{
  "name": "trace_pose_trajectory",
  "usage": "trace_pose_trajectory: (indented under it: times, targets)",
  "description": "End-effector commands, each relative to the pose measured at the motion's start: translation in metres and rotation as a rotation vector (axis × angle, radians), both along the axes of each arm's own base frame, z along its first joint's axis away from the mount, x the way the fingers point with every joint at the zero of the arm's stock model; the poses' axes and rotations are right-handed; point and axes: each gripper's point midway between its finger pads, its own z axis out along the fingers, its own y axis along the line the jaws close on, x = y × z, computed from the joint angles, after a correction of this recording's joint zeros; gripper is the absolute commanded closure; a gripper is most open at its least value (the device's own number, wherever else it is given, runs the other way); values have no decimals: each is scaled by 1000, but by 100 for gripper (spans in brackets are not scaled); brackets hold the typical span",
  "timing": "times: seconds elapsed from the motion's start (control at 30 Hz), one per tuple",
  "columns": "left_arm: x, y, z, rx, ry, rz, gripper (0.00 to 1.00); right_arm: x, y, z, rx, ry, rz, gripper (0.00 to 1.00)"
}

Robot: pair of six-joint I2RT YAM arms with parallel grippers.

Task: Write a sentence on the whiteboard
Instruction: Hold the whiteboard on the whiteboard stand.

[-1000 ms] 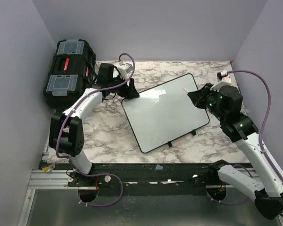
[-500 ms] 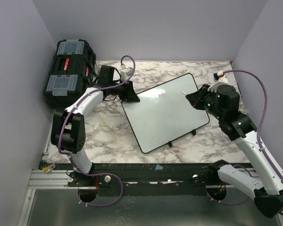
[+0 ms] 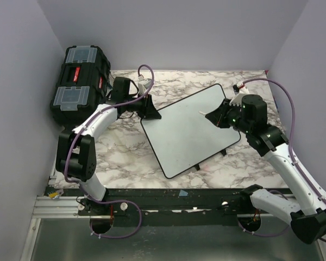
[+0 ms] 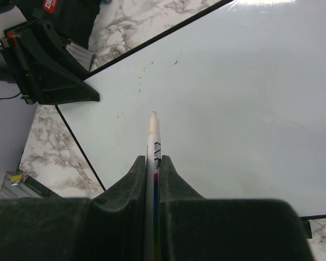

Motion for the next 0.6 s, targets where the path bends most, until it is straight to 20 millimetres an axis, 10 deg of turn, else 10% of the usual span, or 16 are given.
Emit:
trace_pose_trajectory:
  times: [0.0, 0.37, 0.57]
  targets:
    - [-3, -6, 20, -21, -98, 5, 100, -5, 17, 6, 0, -5, 92, 99]
    - [-8, -7, 37, -25, -156, 80, 100, -14, 82, 4, -110, -39, 159, 99]
    - [-13, -6, 40, -32, -165, 83, 62, -17, 96, -4, -121, -25, 169, 99]
